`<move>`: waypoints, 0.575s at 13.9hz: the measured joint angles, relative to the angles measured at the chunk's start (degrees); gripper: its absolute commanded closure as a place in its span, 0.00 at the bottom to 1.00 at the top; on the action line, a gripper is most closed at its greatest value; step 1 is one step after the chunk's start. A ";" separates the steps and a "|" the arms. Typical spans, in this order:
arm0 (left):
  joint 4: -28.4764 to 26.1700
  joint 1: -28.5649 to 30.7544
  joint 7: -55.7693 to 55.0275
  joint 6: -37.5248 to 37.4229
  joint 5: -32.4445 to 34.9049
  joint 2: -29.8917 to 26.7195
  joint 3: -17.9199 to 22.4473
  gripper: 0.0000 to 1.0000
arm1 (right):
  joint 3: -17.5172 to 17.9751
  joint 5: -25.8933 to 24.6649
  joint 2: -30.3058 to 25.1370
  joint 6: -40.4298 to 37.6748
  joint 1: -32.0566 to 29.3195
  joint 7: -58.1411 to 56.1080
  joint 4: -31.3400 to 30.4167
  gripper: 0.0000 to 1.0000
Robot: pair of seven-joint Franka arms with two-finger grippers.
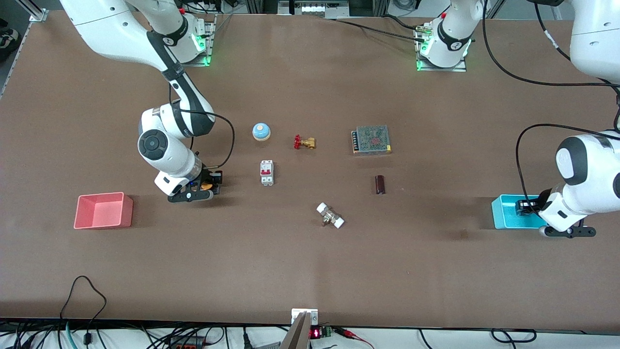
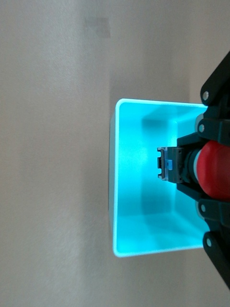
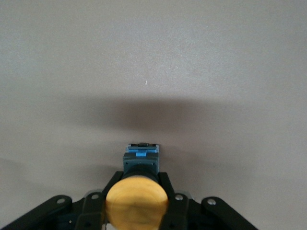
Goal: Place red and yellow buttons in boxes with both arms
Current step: 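Lower the red button into the cyan box while the right gripper carries yellow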
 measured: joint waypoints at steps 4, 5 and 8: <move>0.01 0.71 1.05 0.74 -0.35 1.90 -0.03 0.73 | -0.04 -0.03 -0.47 -0.15 -0.16 -0.96 0.65 0.73; 0.01 0.91 1.12 1.10 -0.35 2.29 -0.02 0.73 | -0.12 -0.06 -1.35 -1.39 -0.61 -1.84 1.16 0.73; 0.01 1.32 1.54 3.34 -0.35 3.74 -0.02 0.73 | -0.34 -0.08 -6.95 -11.29 -5.42 -9.00 4.18 0.73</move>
